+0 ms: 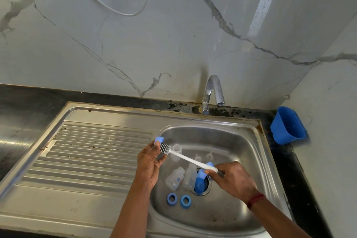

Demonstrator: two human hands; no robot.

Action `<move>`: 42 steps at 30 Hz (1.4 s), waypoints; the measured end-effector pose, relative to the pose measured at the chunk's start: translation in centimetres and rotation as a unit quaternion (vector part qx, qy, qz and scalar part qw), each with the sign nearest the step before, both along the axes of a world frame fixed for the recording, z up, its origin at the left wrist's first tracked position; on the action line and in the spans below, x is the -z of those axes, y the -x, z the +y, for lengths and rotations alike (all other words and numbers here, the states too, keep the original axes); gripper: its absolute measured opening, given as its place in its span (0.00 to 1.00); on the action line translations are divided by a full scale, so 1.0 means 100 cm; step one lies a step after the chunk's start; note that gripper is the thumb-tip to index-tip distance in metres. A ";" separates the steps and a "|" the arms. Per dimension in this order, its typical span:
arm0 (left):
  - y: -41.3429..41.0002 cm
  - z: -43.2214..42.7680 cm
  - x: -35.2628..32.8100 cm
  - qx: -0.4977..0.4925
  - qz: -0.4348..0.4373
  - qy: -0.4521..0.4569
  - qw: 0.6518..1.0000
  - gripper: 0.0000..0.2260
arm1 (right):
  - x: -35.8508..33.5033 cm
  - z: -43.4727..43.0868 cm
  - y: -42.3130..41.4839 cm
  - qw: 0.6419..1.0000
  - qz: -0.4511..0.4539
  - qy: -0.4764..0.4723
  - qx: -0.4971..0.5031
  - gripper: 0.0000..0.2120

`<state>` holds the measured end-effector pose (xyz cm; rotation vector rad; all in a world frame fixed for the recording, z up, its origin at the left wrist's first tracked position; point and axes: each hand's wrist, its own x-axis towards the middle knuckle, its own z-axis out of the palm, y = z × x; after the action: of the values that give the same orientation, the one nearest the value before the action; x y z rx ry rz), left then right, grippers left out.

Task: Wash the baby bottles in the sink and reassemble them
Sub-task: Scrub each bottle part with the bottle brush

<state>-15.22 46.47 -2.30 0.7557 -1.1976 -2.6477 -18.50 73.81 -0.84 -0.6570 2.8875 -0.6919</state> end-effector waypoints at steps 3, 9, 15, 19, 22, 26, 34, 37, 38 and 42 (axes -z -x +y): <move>0.003 0.001 0.001 0.003 0.011 0.006 1.000 0.35 | -0.005 0.000 0.001 0.999 0.024 0.043 0.008 0.25; 0.010 0.001 -0.007 0.051 0.040 0.025 0.998 0.29 | -0.002 0.003 0.006 0.994 -0.004 0.097 0.058 0.28; 0.004 -0.005 -0.007 0.030 0.029 0.031 0.999 0.31 | 0.017 0.004 0.000 0.987 -0.097 0.120 0.049 0.24; -0.003 -0.010 -0.004 0.006 0.008 0.059 0.998 0.33 | 0.019 0.020 -0.004 0.986 -0.081 0.124 0.075 0.23; -0.003 -0.008 -0.002 0.019 -0.015 0.096 0.995 0.13 | 0.015 0.024 -0.005 0.980 -0.066 0.140 0.127 0.22; 0.001 0.002 0.005 0.074 -0.061 0.147 0.984 0.06 | 0.015 0.016 -0.006 0.986 -0.071 0.100 0.110 0.24; 0.007 0.016 0.015 0.071 -0.125 0.158 0.977 0.08 | 0.022 0.016 -0.008 0.990 -0.064 0.064 0.108 0.27; 0.014 0.017 0.023 0.060 -0.154 0.191 0.968 0.08 | 0.022 0.019 -0.008 0.988 -0.066 0.087 0.108 0.35; 0.015 0.018 0.025 0.059 -0.162 0.207 0.963 0.07 | 0.022 0.019 -0.008 0.989 -0.063 0.083 0.103 0.36; 0.020 0.020 0.032 0.068 -0.158 0.264 0.949 0.12 | 0.023 0.016 -0.007 0.993 -0.049 0.044 0.098 0.34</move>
<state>-17.24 48.45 -5.50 1.0372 -1.9924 -2.1684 -17.82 75.42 -3.16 -0.3376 2.8685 -0.8534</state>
